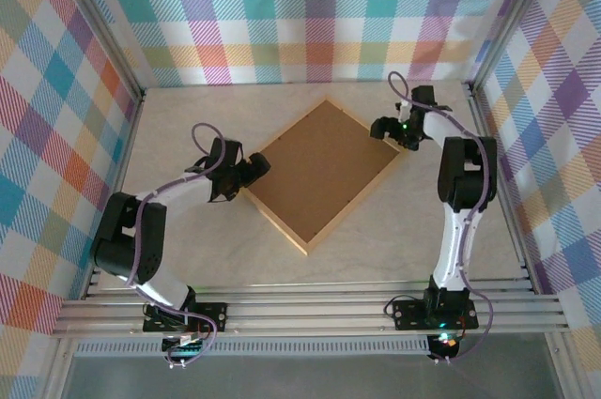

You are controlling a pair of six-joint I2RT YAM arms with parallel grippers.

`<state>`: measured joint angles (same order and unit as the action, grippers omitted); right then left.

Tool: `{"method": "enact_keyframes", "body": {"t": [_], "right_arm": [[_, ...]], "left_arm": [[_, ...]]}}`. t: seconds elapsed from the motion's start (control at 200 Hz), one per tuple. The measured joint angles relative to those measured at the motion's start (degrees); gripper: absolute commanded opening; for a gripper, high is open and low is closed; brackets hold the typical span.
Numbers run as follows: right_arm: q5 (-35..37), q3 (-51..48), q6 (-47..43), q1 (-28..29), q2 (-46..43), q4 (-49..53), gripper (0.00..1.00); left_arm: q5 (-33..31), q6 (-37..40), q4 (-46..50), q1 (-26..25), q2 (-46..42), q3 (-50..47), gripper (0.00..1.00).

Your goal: Put the photo into the frame

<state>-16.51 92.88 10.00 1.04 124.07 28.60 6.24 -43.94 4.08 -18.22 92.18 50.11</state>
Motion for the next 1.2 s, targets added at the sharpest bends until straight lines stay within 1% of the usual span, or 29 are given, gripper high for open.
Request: {"method": "enact_keyframes", "body": {"t": [0.19, 0.45, 0.705, 0.845, 0.975, 1.055, 1.2], "right_arm": [[2.12, -13.73, 2.23, -0.72, -9.77, -1.75, 0.95], [1.18, -28.46, 5.75, -0.57, -20.81, -2.67, 0.93], [-0.28, -40.48, 10.08, 2.99, -32.30, -0.79, 0.93], [-0.57, -43.10, 12.37, 5.31, -36.61, 0.68, 0.93], [0.42, -43.12, 13.07, 6.01, -38.71, 2.62, 0.95], [2.80, -41.09, 11.98, 6.10, -38.51, 4.98, 0.96], [7.52, -32.96, 8.61, 6.05, -35.26, 6.95, 0.96]], "left_arm": [[-1.95, 0.92, -2.36, 0.09, 3.45, 3.26, 1.00], [-2.71, 4.31, -0.96, 0.26, 9.38, 10.71, 1.00], [-0.72, 8.13, 2.21, 1.62, 17.90, 21.81, 1.00], [1.14, 9.46, 3.98, 2.58, 21.97, 27.30, 1.00], [2.56, 10.97, 6.93, 3.32, 23.98, 31.28, 1.00], [3.02, 12.33, 9.57, 3.76, 24.24, 32.96, 1.00], [3.10, 15.10, 15.04, 4.55, 22.97, 34.14, 1.00]]}}
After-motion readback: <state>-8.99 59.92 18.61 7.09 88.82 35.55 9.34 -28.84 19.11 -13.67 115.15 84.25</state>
